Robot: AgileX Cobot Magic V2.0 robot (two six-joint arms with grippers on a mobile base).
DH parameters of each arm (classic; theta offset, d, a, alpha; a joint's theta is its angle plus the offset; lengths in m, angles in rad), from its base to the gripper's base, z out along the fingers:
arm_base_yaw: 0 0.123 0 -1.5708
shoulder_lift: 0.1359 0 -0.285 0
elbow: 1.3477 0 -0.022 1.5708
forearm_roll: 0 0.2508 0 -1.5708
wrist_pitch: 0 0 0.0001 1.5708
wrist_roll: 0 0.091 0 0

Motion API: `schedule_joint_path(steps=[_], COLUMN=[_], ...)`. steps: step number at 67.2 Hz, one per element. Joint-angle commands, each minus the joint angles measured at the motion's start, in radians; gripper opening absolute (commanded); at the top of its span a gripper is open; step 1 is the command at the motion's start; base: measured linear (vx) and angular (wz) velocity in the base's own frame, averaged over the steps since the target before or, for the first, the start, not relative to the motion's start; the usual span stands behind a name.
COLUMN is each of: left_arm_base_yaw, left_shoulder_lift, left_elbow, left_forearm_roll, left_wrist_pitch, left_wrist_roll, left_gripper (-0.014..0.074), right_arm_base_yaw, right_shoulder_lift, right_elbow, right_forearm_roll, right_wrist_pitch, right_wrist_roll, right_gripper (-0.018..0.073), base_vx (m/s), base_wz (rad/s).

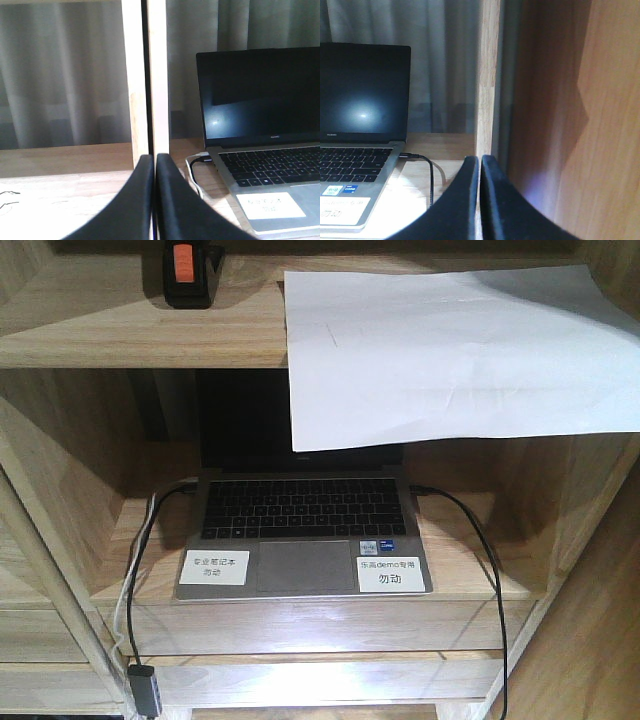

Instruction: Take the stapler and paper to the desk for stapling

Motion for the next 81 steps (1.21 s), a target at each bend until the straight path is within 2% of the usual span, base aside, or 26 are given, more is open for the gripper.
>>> schedule_joint_path(steps=[1, 69, 81], left_arm_base_yaw=[-0.007, -0.007, -0.007], left_shoulder_lift=[-0.014, -0.014, -0.014], left_elbow=[0.014, 0.014, 0.011], left_forearm_roll=[-0.002, -0.002, -0.002], left_wrist_pitch=[-0.071, -0.073, -0.194], left_wrist_roll=[-0.003, -0.003, 0.005], left_gripper=[-0.0006, -0.0006, -0.0006], right_arm_base_yaw=[-0.007, -0.007, -0.007], right_shoulder_lift=[-0.01, -0.01, -0.01], right_elbow=[0.022, 0.022, 0.022], right_forearm_roll=[-0.004, -0.004, -0.004], right_wrist_pitch=[-0.074, -0.074, -0.074], right_wrist_roll=[-0.006, -0.006, -0.006], right_gripper=[-0.0009, -0.0009, -0.0009], base_vx=[0.0, 0.0, 0.0], base_wz=[0.0, 0.0, 0.0])
